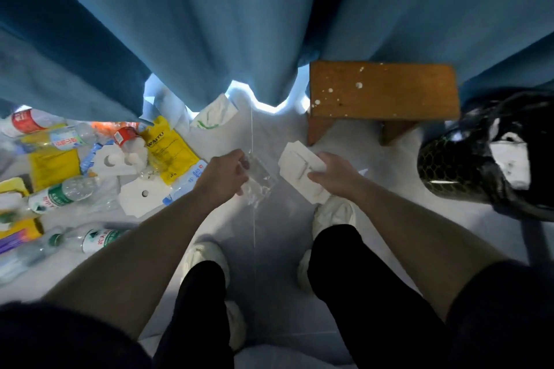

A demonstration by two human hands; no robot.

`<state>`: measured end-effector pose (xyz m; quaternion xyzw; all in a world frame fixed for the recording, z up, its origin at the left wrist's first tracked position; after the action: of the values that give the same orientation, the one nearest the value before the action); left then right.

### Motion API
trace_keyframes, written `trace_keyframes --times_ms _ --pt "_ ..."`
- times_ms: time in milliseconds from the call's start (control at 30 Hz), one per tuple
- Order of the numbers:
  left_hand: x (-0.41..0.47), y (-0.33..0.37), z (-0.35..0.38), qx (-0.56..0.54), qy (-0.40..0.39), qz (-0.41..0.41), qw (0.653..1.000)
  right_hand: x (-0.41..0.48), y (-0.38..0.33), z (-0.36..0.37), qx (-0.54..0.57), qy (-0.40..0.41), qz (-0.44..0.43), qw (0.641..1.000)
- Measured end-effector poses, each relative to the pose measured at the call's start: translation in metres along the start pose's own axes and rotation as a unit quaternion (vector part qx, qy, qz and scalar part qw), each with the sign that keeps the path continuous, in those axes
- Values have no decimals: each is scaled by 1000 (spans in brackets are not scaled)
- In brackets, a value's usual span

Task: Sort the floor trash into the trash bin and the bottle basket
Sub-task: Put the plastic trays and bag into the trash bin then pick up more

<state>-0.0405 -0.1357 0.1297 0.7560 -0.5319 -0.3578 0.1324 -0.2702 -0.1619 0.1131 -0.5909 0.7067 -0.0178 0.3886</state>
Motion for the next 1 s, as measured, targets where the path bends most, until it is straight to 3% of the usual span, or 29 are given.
trace_keyframes --times_ms 200,333,433,600,667,767,867,1000 --pt "-41 132 -2 14 5 86 996 -64 43 -130 123 87 -3 988" --pt "-68 218 27 29 -9 147 989 -99 107 -213 178 214 7 960" --pt "-78 283 59 42 -33 189 981 -119 166 -269 149 313 39 937" --pt "-87 370 105 66 -19 249 966 -124 244 -321 5 395 81 915" --pt "-88 390 119 54 -24 251 966 -111 263 -319 -61 350 90 930" --pt "-82 405 135 48 -33 250 967 -90 280 -294 -147 199 103 963" --pt "-70 412 150 32 -40 222 974 -86 290 -290 -147 199 92 964" --pt "-54 433 182 36 -25 221 974 -90 322 -293 -227 168 96 955"
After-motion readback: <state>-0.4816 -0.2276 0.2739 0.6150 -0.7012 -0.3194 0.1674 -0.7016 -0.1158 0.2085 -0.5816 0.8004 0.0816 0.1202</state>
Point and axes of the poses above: each hand's wrist, its own x-axis towards the middle knuckle, its own z-axis out of the palm, y = z × x, the point moved 7 cm from there along x, towards the middle knuckle, and after that the axes turned 13 degrees about y, right-handed, at the moved point
